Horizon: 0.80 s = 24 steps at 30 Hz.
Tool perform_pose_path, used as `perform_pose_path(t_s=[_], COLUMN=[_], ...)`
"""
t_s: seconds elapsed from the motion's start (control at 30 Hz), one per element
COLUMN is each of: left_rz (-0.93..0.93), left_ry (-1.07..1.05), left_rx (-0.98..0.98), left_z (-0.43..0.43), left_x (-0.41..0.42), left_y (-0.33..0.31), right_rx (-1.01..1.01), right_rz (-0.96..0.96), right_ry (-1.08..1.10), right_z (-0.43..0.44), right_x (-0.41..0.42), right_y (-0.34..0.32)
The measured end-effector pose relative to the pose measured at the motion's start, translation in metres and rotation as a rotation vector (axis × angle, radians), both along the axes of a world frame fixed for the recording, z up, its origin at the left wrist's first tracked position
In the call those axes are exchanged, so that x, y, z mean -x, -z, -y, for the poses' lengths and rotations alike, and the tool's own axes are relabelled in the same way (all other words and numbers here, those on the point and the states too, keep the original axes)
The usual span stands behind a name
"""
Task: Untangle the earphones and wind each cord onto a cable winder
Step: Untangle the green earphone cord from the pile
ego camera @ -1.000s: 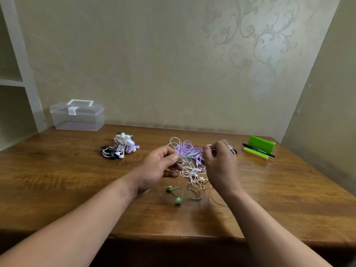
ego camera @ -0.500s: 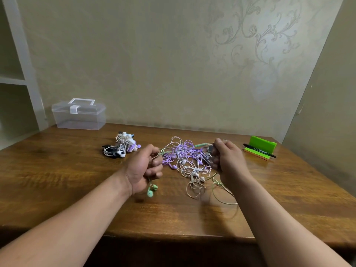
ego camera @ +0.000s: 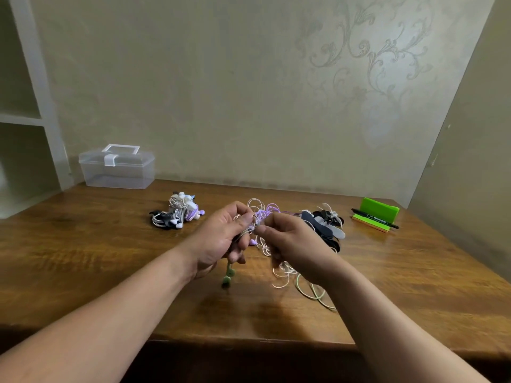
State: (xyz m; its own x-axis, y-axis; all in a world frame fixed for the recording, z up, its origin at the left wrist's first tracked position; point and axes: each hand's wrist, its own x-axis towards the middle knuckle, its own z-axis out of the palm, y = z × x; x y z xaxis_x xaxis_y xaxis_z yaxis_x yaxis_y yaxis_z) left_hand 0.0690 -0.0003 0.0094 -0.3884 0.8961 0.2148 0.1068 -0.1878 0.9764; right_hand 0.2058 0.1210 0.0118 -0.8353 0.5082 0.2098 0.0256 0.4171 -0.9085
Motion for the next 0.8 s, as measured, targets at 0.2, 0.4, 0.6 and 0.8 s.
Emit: perform_pose_path(t_s=[0.2, 0.4, 0.6, 0.8], left_rz=[-0.374, -0.358, -0.165, -0.117], left_ry=[-0.371, -0.285, -0.240, -0.172], left_rx=[-0.062, -0.036, 0.023, 0.111], left_z=[-0.004, -0.007, -0.007, -0.003], left_x=[0.006, -0.008, -0.003, -0.003], left_y=[0.012, 0.007, 0.007, 0.014], right_rx=[-0.136, -0.443, -0.443, -0.165], right_rz=[-0.038, -0.071, -0.041, -0.094], right_ry=[0.137, 0.245, 0.250, 0.268], right_z=[-0.003, 0.006, 0.004, -0.002], right_x=[-0.005, -0.004, -0.002, -0.007], right_y=[-0.002, 0.002, 0.008, 0.008])
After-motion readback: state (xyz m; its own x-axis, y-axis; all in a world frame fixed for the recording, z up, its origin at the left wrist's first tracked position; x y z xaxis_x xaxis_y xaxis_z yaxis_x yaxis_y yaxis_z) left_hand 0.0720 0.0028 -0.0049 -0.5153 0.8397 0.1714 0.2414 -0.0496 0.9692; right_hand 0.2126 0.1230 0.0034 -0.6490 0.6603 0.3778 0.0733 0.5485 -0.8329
